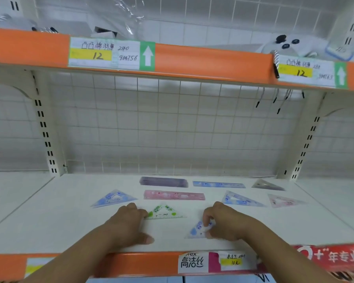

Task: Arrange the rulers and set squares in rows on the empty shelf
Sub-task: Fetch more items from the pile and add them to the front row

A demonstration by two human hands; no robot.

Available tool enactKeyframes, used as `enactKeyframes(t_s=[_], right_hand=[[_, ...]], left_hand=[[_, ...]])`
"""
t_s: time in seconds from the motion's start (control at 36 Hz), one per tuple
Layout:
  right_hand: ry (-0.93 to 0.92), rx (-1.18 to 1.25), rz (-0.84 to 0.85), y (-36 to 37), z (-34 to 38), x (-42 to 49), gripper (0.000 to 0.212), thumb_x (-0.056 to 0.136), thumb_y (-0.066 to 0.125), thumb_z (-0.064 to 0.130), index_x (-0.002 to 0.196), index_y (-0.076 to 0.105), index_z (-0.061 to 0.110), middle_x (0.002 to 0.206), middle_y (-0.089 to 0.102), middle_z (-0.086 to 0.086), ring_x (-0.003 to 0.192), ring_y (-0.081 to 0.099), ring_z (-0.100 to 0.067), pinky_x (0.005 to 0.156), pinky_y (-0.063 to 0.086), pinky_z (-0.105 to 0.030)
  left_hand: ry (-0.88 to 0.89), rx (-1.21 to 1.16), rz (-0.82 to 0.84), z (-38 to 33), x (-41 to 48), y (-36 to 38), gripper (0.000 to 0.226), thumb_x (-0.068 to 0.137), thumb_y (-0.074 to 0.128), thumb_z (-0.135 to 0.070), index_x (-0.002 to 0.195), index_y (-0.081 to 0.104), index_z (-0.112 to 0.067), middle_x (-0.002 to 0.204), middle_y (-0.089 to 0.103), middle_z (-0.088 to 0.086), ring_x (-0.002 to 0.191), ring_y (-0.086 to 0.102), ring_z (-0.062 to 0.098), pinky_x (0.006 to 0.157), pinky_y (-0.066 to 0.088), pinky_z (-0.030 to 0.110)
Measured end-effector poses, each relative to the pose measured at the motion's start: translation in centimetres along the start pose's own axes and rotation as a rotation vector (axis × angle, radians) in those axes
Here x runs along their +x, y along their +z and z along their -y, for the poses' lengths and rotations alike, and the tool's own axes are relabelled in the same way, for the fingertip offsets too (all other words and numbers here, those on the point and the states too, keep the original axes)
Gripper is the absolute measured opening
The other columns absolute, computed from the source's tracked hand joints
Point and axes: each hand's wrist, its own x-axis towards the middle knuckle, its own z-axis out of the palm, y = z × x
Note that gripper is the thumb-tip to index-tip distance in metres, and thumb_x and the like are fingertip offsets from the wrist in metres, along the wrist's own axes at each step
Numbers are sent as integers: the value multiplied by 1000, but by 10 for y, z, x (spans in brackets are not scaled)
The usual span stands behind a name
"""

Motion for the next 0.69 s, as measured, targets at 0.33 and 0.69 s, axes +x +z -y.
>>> enactKeyframes(t_s=[0.33, 0.69], right_hand=[[-3, -99, 13, 3, 6, -3, 26, 92, 58, 27, 116, 56, 16, 123, 38, -5, 111, 46, -21, 96, 40, -30], [44, -25, 32, -4, 5, -2, 37, 83, 68, 38, 111, 48, 24, 111, 39, 4, 95, 47, -13, 80, 40, -23]], left_hand=[[13, -12, 13, 1, -1, -1, 80, 77, 66, -61, 144, 35, -30, 138, 37, -1, 132, 32, 18, 111, 31, 34], [13, -49, 23, 5, -5, -5, 77, 77, 67, -59, 142, 37, -31, 136, 37, -2, 131, 33, 17, 109, 33, 33]])
